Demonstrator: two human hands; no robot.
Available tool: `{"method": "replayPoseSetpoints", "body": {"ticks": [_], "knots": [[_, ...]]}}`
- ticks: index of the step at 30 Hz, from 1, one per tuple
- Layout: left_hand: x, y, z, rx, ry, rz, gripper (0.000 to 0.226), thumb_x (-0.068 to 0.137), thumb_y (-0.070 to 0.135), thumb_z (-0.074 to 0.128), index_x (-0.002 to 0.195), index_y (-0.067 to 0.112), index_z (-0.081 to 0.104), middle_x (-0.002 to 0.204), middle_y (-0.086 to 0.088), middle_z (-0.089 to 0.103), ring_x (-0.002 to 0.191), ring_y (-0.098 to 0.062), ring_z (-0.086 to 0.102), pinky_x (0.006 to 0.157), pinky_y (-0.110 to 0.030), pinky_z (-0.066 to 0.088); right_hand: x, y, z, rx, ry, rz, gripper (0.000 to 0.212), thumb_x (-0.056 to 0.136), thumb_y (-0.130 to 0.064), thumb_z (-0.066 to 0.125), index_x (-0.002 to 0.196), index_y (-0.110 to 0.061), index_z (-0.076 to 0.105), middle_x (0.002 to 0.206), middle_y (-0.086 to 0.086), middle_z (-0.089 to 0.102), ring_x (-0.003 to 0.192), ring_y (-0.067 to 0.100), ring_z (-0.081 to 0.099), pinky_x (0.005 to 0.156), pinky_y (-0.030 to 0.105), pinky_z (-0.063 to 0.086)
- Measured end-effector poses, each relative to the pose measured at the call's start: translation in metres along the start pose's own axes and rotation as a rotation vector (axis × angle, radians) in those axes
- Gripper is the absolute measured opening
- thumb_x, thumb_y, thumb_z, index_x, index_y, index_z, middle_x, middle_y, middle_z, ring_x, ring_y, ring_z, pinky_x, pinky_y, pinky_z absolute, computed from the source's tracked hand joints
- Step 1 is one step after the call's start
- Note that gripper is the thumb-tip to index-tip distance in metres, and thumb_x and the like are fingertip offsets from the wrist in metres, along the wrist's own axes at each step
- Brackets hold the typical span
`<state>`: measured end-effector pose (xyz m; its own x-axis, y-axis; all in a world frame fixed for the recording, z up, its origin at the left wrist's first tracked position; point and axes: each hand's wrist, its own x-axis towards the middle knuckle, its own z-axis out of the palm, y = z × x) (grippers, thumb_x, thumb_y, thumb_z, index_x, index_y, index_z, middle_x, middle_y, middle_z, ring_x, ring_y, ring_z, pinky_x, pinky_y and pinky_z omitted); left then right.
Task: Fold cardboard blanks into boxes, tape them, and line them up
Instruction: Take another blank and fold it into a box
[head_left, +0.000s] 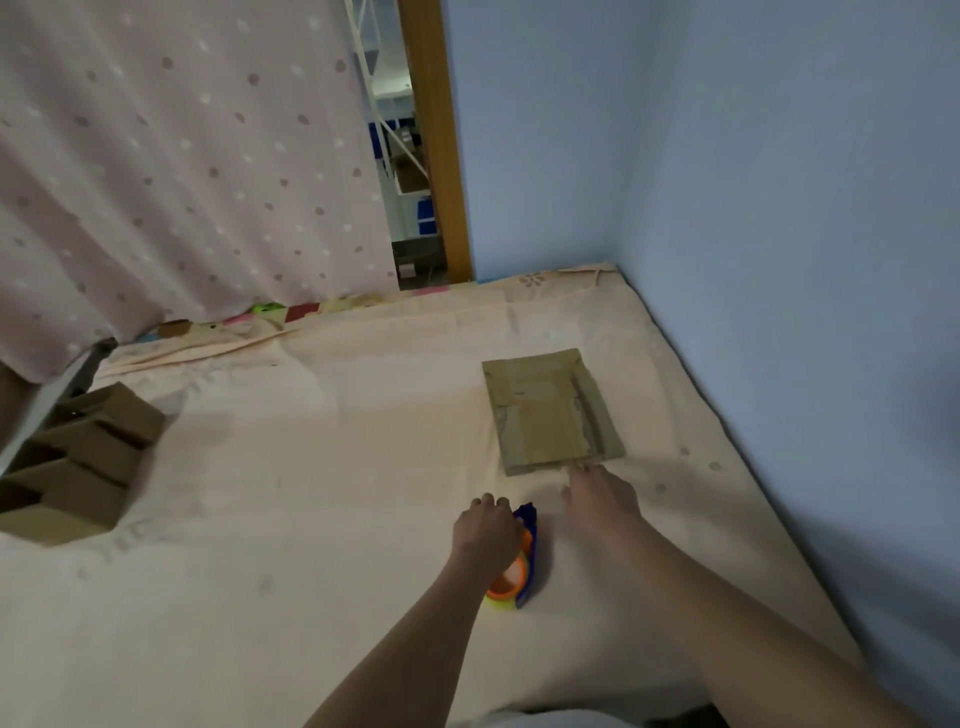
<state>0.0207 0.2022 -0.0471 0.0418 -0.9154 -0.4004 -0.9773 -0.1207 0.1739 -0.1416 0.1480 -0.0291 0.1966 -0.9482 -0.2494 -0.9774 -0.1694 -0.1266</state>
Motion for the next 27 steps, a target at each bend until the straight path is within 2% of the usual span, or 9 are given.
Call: {"method": "replayPoseSetpoints", "body": {"ticks": [4, 7, 11, 12, 14, 16, 21, 25, 27], "knots": [[-0.006, 0.007, 0.028, -0.06, -0.15, -0.059, 0.04, 0.102, 0.037, 0.038, 0.127, 0.01, 0.054, 0.125, -0.009, 0.055, 0.118, -0.027, 0.052, 0.096, -0.036, 0.046, 0.002, 0.008, 0.014, -0.026, -0.043, -0.02, 0.036, 0.105, -0.031, 0.037, 0.131, -0.013, 0.054, 0.128, 0.007, 0.057, 0.118, 0.027, 0.057, 0.089, 0.036, 0.047], [-0.01, 0.012, 0.037, -0.112, -0.218, -0.116, 0.041, 0.098, 0.038, 0.042, 0.122, 0.009, 0.058, 0.106, -0.009, 0.06, 0.097, -0.027, 0.059, 0.083, -0.034, 0.05, 0.005, 0.011, 0.019, -0.032, -0.054, -0.028, 0.038, 0.105, -0.032, 0.037, 0.133, -0.012, 0.053, 0.128, 0.007, 0.056, 0.118, 0.027, 0.056, 0.091, 0.037, 0.046], [-0.011, 0.01, 0.054, -0.252, -0.189, -0.081, 0.077, 0.09, 0.039, 0.057, 0.154, 0.025, 0.016, 0.105, -0.006, 0.061, 0.1, -0.03, 0.061, 0.075, -0.034, 0.045, 0.008, 0.009, 0.024, -0.017, -0.06, -0.043, 0.037, 0.105, -0.033, 0.036, 0.13, -0.012, 0.054, 0.128, 0.007, 0.055, 0.118, 0.027, 0.056, 0.089, 0.037, 0.048], [-0.01, 0.01, 0.058, -0.268, -0.194, -0.102, 0.079, 0.089, 0.04, 0.061, 0.154, 0.024, 0.019, 0.113, -0.006, 0.062, 0.106, -0.029, 0.06, 0.078, -0.034, 0.045, 0.008, 0.008, 0.027, -0.012, -0.067, -0.047, 0.037, 0.105, -0.033, 0.036, 0.13, -0.012, 0.054, 0.128, 0.007, 0.055, 0.118, 0.027, 0.055, 0.088, 0.038, 0.048], [-0.008, 0.009, 0.064, -0.284, -0.228, -0.176, 0.06, 0.089, 0.042, 0.064, 0.139, 0.015, 0.045, 0.122, -0.004, 0.061, 0.113, -0.026, 0.059, 0.086, -0.035, 0.048, 0.008, 0.008, 0.031, -0.006, -0.086, -0.052, 0.037, 0.106, -0.033, 0.035, 0.129, -0.012, 0.053, 0.128, 0.007, 0.054, 0.118, 0.027, 0.055, 0.087, 0.039, 0.048], [-0.005, 0.006, 0.069, -0.306, -0.24, -0.195, 0.042, 0.09, 0.038, 0.065, 0.122, 0.012, 0.057, 0.119, -0.003, 0.062, 0.11, -0.025, 0.06, 0.086, -0.035, 0.051, 0.01, 0.008, 0.034, 0.0, -0.095, -0.06, 0.037, 0.106, -0.033, 0.034, 0.13, -0.012, 0.053, 0.128, 0.006, 0.053, 0.118, 0.026, 0.055, 0.086, 0.039, 0.049], [-0.001, 0.0, 0.074, -0.421, -0.225, -0.209, 0.03, 0.087, 0.028, 0.064, 0.109, 0.007, 0.061, 0.106, -0.007, 0.065, 0.101, -0.028, 0.063, 0.073, -0.033, 0.045, 0.016, 0.015, 0.035, 0.0, -0.113, -0.054, 0.04, 0.106, -0.035, 0.034, 0.133, -0.012, 0.052, 0.131, 0.006, 0.053, 0.119, 0.027, 0.055, 0.087, 0.039, 0.049], [0.001, -0.01, 0.069, -0.45, -0.212, -0.19, 0.018, 0.088, 0.025, 0.061, 0.076, 0.014, 0.052, 0.079, 0.001, 0.054, 0.08, -0.023, 0.057, 0.066, -0.03, 0.042, 0.025, 0.018, 0.028, 0.009, -0.097, -0.029, 0.041, 0.106, -0.035, 0.034, 0.136, -0.012, 0.051, 0.132, 0.007, 0.053, 0.121, 0.027, 0.055, 0.09, 0.037, 0.047], [0.003, -0.013, 0.066, -0.462, -0.206, -0.179, 0.015, 0.088, 0.024, 0.061, 0.083, 0.01, 0.058, 0.087, -0.004, 0.059, 0.083, -0.024, 0.058, 0.07, -0.028, 0.042, 0.031, 0.02, 0.025, 0.014, -0.098, -0.017, 0.042, 0.106, -0.035, 0.034, 0.137, -0.012, 0.05, 0.134, 0.007, 0.052, 0.123, 0.028, 0.054, 0.091, 0.038, 0.047]]}}
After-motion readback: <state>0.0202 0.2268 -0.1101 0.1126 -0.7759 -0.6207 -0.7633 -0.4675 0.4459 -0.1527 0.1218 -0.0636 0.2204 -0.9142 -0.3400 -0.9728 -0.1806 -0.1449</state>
